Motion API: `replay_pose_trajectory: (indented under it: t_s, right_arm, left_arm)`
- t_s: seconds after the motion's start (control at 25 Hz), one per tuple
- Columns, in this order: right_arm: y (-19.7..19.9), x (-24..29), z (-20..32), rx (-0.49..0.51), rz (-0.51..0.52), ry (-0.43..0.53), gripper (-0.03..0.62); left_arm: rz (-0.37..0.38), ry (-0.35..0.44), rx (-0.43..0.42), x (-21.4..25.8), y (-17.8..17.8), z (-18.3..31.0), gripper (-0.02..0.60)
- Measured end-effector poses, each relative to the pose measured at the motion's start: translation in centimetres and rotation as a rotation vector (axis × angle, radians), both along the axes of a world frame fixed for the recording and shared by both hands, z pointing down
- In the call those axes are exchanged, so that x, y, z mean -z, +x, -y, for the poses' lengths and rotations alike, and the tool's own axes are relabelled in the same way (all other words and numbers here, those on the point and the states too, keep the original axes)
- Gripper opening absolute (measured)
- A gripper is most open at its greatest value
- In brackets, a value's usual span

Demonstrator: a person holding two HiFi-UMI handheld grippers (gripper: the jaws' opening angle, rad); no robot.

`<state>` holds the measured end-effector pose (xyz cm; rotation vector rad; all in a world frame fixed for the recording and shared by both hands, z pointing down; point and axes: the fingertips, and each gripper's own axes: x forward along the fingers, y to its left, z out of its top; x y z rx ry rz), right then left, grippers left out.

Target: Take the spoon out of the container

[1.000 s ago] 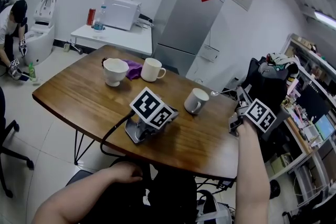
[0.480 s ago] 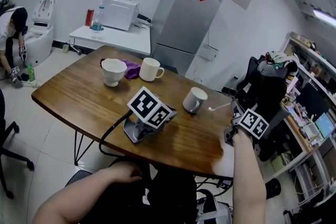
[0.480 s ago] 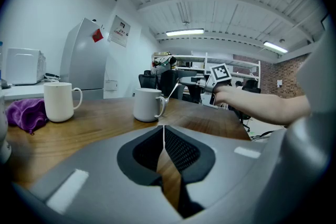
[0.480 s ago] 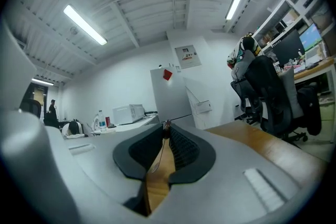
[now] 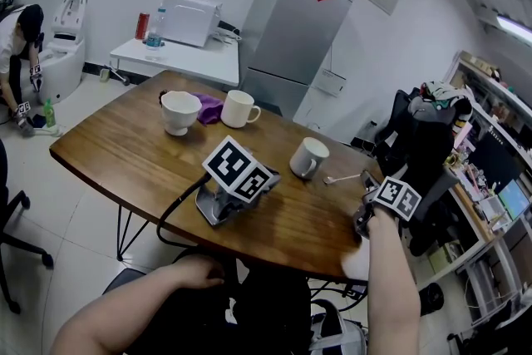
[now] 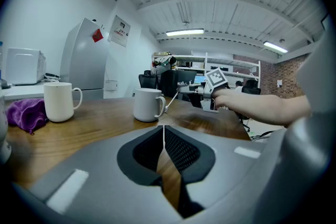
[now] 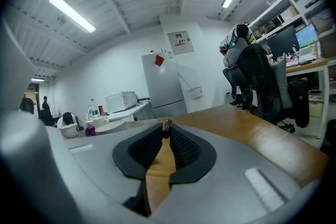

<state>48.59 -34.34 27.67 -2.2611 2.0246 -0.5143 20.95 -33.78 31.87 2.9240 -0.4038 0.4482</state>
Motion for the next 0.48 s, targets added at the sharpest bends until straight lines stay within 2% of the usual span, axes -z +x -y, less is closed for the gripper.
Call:
replay_pose_trajectory:
  t_s: [0.2, 0.48]
  right_arm:
    - [1.1, -1.6, -0.2, -0.035, -0.044, -0.112, 0.055]
    - [1.5, -3.4, -0.3, -0.038, -0.219, -0.266, 0.066]
  left_arm:
    - [0.000, -0.001, 0.000, 0.1, 0.0, 0.1, 0.012]
    - [0.000, 0.001, 0.000, 0.0, -0.1, 0.0, 0.012]
